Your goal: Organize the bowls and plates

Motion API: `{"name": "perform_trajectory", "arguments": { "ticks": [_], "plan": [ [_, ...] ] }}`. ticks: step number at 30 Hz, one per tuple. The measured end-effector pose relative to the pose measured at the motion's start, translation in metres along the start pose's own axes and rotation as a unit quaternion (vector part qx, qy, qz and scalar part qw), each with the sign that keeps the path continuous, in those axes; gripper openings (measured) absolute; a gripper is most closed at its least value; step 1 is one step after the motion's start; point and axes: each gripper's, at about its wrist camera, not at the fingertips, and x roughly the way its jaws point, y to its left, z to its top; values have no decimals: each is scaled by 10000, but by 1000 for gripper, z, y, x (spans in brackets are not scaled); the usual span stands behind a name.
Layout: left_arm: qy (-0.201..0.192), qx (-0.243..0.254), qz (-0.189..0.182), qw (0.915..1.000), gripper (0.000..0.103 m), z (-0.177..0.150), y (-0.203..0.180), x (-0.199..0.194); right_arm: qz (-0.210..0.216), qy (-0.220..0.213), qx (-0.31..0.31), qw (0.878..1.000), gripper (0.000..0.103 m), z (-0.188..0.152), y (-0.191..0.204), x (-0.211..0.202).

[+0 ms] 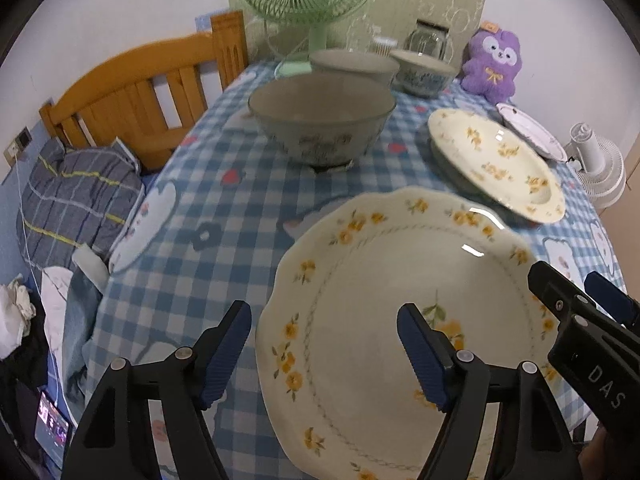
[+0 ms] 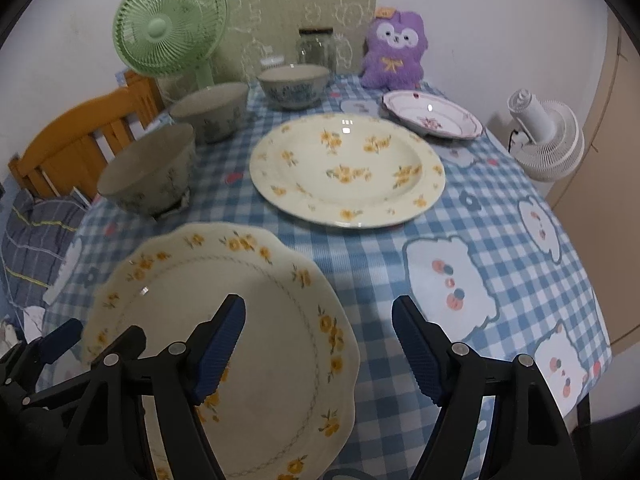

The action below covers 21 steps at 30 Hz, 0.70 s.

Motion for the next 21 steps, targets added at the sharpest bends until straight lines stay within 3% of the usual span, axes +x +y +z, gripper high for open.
{"name": "perform_trajectory", "arguments": {
  "ticks": [11, 18, 21],
  "plan": [
    [339, 57, -279, 9990, 65, -7, 5, 20, -199, 324, 17, 9993, 73, -10, 10, 21],
    [357, 106, -538, 9979, 65, -5, 9, 24, -121, 316, 124, 9994, 66, -9, 9, 33],
    [348, 88, -482, 9982, 65, -4, 9, 24, -116, 409, 85, 9991, 60, -9, 7, 39]
  ]
}}
